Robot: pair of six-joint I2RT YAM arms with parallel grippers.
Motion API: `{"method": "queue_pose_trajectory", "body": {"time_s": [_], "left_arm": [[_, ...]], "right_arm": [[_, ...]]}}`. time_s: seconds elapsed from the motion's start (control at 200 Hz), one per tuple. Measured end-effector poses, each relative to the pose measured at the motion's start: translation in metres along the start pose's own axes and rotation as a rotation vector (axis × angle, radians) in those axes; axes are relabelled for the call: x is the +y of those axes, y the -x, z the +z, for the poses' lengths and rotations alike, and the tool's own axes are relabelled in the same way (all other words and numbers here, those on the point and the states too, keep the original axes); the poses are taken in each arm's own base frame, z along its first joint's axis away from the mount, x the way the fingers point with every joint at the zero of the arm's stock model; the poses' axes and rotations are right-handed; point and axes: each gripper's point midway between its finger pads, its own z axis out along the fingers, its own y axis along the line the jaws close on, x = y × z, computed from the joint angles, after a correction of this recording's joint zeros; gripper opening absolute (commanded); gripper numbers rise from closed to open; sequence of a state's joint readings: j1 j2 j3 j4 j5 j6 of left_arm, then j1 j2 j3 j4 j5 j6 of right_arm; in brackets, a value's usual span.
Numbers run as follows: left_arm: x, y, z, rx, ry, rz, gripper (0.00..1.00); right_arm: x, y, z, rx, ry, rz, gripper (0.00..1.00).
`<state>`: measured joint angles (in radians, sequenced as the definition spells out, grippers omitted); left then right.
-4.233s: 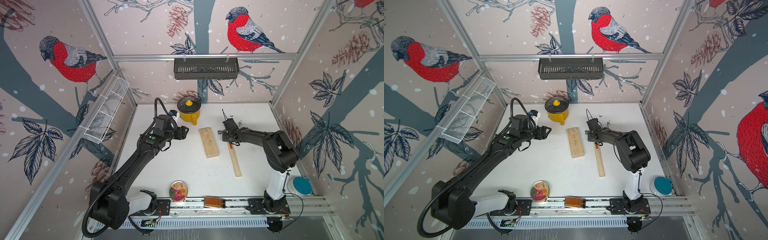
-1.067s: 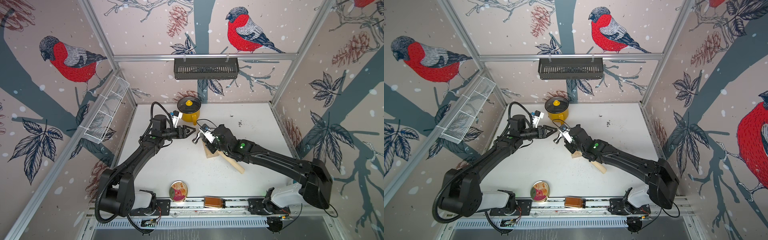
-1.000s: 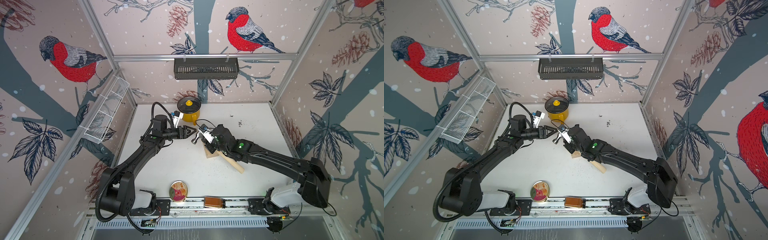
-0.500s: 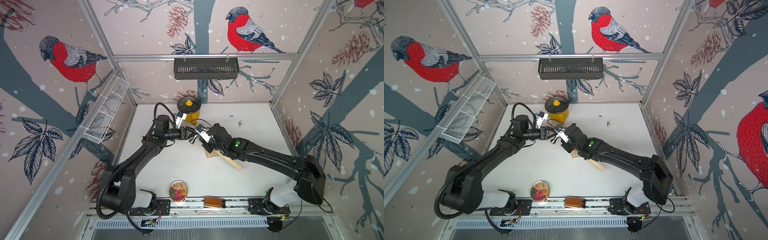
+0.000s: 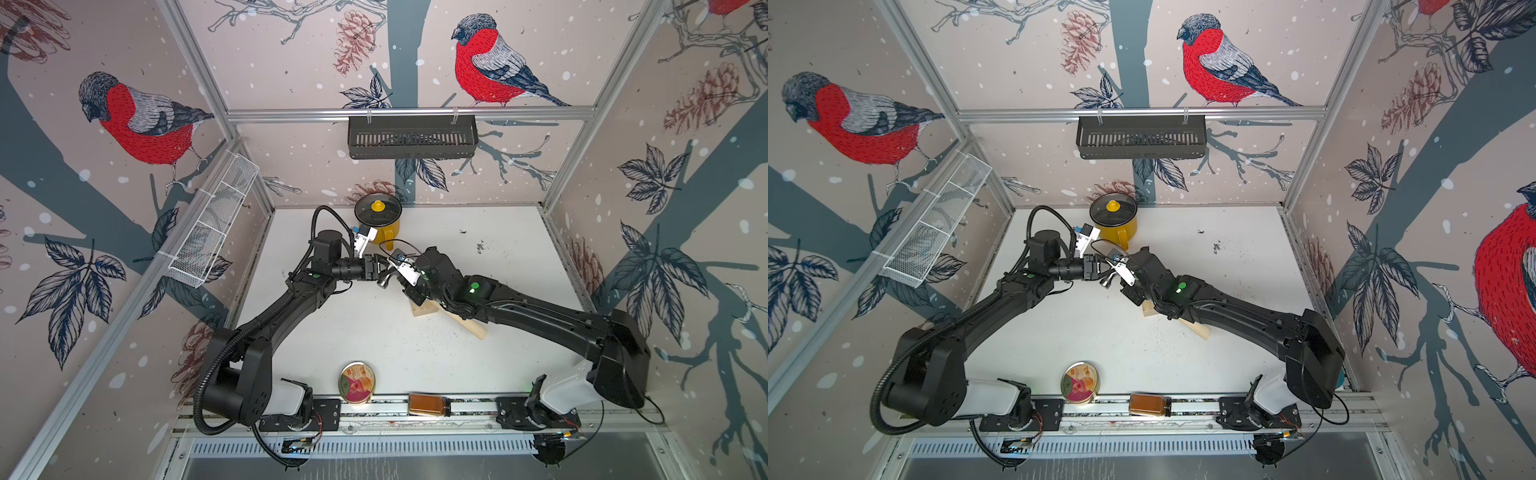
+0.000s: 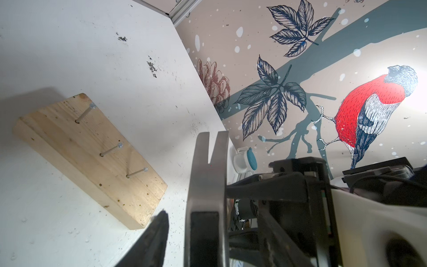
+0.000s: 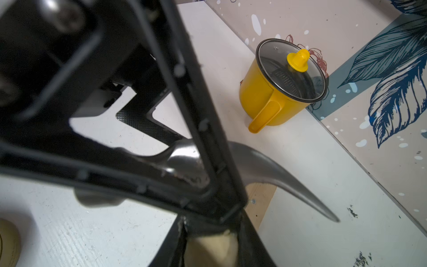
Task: Use a claw hammer to pull out a nail
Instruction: Pick up the hammer at the center of the board.
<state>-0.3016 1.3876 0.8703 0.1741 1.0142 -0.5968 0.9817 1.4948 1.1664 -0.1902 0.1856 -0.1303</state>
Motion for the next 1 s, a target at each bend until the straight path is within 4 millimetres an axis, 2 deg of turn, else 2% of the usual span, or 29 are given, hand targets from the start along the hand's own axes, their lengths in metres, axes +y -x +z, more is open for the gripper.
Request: {"method": "queue_pose_trajectory", "body": {"time_s": [0.195,0.61,0.995], "left_arm": [[-0.002,-0.001,0.001,0.005,-0.006,0.002,0.60],[-0.003,-0.002,0.002,0.008,-0.009,0.002,0.56],[-0.002,-0.003,0.002,0.012,-0.010,0.000,0.48]], "right_arm": [[-0.002,0.004,0.000,-0.005,-0.011,-0.002,0.00],[-0.002,-0.003,-0.002,0.028,-0.017,-0.016,0.00],[-0.001,0.009,0.001,0.013,-0.017,-0.042,0.01]]}}
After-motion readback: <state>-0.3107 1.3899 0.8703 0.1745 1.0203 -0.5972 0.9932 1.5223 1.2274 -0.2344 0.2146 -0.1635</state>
